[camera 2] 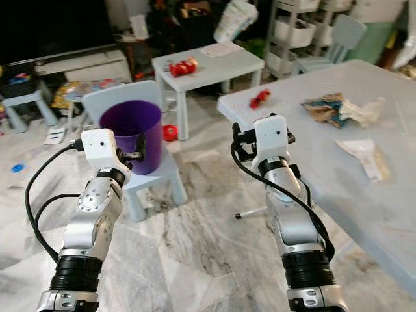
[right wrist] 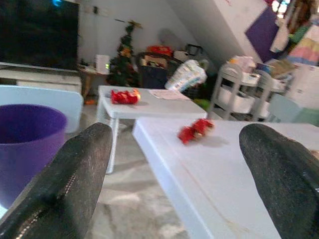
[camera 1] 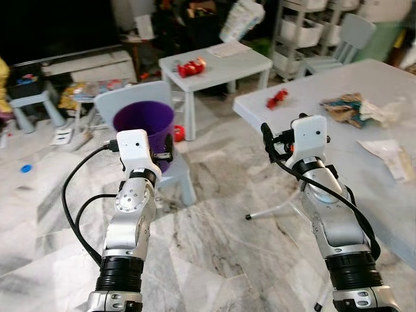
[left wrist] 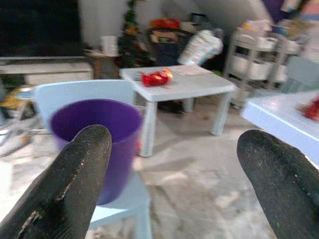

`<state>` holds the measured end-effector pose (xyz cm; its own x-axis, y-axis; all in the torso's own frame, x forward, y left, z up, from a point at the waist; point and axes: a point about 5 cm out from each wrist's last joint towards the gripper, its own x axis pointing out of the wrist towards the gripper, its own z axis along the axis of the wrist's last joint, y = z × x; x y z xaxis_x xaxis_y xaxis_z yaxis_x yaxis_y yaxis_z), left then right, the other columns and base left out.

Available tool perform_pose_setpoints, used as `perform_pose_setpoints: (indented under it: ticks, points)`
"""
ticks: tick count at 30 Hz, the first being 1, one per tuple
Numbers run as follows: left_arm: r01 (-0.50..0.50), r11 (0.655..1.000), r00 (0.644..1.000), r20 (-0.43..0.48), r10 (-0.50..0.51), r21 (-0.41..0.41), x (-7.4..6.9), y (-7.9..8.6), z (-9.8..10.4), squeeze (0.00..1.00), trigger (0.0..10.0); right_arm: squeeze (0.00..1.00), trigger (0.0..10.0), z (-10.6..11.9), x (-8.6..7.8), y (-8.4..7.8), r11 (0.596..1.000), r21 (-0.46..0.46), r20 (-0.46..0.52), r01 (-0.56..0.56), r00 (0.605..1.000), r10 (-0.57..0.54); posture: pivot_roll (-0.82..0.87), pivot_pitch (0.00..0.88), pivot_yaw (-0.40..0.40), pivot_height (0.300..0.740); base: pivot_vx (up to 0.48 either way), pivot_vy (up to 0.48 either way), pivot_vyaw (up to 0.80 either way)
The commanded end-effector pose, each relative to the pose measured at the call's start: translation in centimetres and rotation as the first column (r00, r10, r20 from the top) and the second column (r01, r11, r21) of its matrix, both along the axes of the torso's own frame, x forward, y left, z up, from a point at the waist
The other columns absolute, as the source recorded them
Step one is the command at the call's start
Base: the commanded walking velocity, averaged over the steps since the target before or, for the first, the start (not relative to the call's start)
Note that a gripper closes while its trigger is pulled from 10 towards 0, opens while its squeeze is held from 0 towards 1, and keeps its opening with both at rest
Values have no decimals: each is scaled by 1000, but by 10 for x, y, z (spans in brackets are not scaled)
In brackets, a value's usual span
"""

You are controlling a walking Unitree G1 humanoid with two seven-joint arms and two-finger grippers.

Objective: Picking trash to rubbish bin

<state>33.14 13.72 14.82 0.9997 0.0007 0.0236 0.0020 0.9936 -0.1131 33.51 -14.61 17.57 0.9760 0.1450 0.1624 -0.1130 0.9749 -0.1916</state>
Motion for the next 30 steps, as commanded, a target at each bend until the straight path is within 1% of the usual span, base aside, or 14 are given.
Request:
perform_pose_setpoints:
  ticks: [1,6,14,21,30]
  points:
    - [2,1000,1000,-3,-2,-2,1,1,1,0,10000,0,10000,4,1,0,1000,-2,13,-4,1000,4,-12,0,1,740,281,0,-719]
    - [-2,1000,1000,-4,2,-4,1,2,1,0,10000,0,10000,4,1,0,1000,-2,13,-4,1000,4,-13,0,1,740,281,0,-664]
    - [-3,1000,1000,-6,3,-6,1,2,1,0,10000,0,10000,4,0,0,1000,-1,12,-4,1000,4,-15,0,2,740,283,0,-459]
    - [-3,1000,1000,-7,3,-4,1,2,0,0,10000,0,10000,3,0,0,1000,-1,12,-2,1000,2,-14,0,3,740,267,0,0]
    - [-4,1000,1000,-13,4,-5,1,1,-1,0,10000,0,10000,3,0,0,1000,0,13,-3,1000,3,-16,0,3,740,0,0,0]
